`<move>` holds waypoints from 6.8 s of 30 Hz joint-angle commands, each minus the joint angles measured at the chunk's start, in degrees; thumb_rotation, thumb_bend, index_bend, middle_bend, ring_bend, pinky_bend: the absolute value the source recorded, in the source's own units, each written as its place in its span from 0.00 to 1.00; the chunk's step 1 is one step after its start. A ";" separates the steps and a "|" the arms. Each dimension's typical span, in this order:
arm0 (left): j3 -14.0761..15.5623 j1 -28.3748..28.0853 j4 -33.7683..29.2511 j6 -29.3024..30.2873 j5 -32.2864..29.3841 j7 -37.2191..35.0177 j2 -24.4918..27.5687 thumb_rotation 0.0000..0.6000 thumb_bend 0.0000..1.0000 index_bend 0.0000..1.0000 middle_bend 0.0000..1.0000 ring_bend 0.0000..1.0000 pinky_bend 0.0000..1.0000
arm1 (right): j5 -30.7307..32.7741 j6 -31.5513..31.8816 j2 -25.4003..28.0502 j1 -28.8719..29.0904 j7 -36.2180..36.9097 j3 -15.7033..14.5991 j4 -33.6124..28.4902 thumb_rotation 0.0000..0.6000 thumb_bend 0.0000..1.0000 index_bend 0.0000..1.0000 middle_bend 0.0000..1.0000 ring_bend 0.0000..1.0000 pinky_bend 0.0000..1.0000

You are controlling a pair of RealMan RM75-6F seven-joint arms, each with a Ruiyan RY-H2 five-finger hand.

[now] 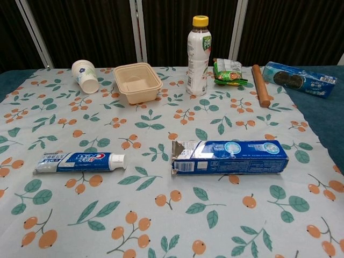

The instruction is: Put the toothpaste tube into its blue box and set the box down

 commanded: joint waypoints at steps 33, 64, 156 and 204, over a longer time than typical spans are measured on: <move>-0.30 -0.59 -1.21 -2.98 -3.14 -4.85 1.87 1.00 0.05 0.03 0.00 0.00 0.06 | 35.79 -21.13 -30.40 26.24 -31.01 5.38 7.28 1.00 0.24 0.23 0.25 0.21 0.29; -6.39 -11.13 -1.22 -14.53 -13.50 14.52 -5.48 1.00 0.17 0.24 0.20 0.20 0.31 | 26.41 -12.44 -18.89 22.79 -23.63 4.77 -4.37 1.00 0.35 0.54 0.52 0.50 0.54; -11.75 -46.91 2.93 -28.67 12.75 5.51 0.80 1.00 0.52 0.69 0.76 0.69 0.73 | 23.61 -4.24 -6.90 17.56 -13.48 6.33 -15.00 1.00 0.39 0.54 0.52 0.50 0.54; -14.61 -55.86 6.11 -29.12 6.68 22.52 -15.50 1.00 0.51 0.69 0.75 0.69 0.73 | 21.10 -5.07 0.28 14.48 -4.14 6.30 -17.57 1.00 0.39 0.54 0.52 0.50 0.54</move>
